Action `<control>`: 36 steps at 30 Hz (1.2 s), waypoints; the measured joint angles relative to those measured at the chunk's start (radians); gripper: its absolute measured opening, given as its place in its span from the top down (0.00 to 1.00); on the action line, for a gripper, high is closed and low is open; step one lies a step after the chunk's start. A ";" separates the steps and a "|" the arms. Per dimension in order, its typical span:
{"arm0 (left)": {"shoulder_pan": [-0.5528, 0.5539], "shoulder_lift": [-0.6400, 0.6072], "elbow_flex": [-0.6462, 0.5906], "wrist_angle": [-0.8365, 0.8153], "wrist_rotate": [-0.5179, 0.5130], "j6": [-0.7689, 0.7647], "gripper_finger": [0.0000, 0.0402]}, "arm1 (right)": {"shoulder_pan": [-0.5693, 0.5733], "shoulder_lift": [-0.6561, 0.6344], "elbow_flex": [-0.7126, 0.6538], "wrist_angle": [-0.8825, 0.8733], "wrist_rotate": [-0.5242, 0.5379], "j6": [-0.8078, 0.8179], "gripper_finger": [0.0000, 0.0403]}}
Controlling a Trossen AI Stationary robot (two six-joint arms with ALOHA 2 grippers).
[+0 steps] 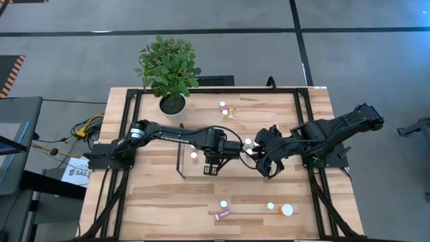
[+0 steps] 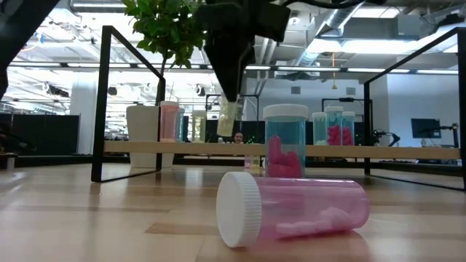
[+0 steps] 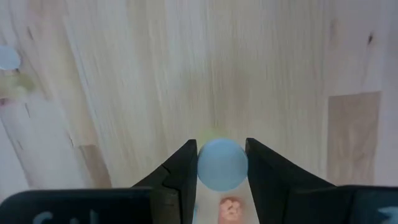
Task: Pick and place medicine bottles onto shelf by color
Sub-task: Put the yellow pill bottle on the shelf
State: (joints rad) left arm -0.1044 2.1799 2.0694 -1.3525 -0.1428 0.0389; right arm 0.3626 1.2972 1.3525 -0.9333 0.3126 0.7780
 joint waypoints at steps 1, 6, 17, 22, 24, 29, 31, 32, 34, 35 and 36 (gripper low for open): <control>0.004 0.000 -0.005 0.002 0.000 0.008 0.75 | 0.000 0.000 0.000 0.001 0.000 0.000 0.62; 0.024 -0.066 -0.114 0.041 0.021 0.026 0.75 | 0.000 0.000 0.000 0.002 0.000 0.000 0.62; 0.028 -0.211 -0.372 0.175 0.059 0.011 0.75 | 0.000 0.000 0.000 0.004 0.000 0.000 0.62; 0.032 -0.219 -0.408 0.224 0.085 0.013 0.75 | 0.000 0.000 0.000 0.003 0.000 0.000 0.62; 0.032 -0.219 -0.412 0.235 0.094 0.016 0.75 | 0.000 0.000 0.000 0.004 0.000 0.000 0.62; 0.037 -0.213 -0.416 0.247 0.102 0.018 0.75 | 0.000 0.000 0.000 0.004 0.001 0.000 0.62; 0.039 -0.206 -0.420 0.234 0.115 0.016 0.74 | 0.000 0.000 0.000 0.004 0.000 0.000 0.62; 0.039 -0.206 -0.419 0.238 0.118 0.015 0.73 | 0.000 0.000 0.000 0.004 0.000 0.000 0.62; 0.038 -0.209 -0.417 0.240 0.117 0.014 0.72 | 0.000 0.000 0.000 0.003 0.001 0.000 0.62; 0.037 -0.209 -0.417 0.241 0.111 0.015 0.72 | 0.000 0.000 0.000 0.004 0.001 0.000 0.62; 0.036 -0.211 -0.417 0.241 0.103 0.020 0.72 | 0.000 0.000 0.000 0.004 0.001 0.000 0.62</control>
State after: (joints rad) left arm -0.0688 1.9691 1.6520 -1.1114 -0.0399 0.0588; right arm 0.3626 1.2972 1.3525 -0.9298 0.3134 0.7784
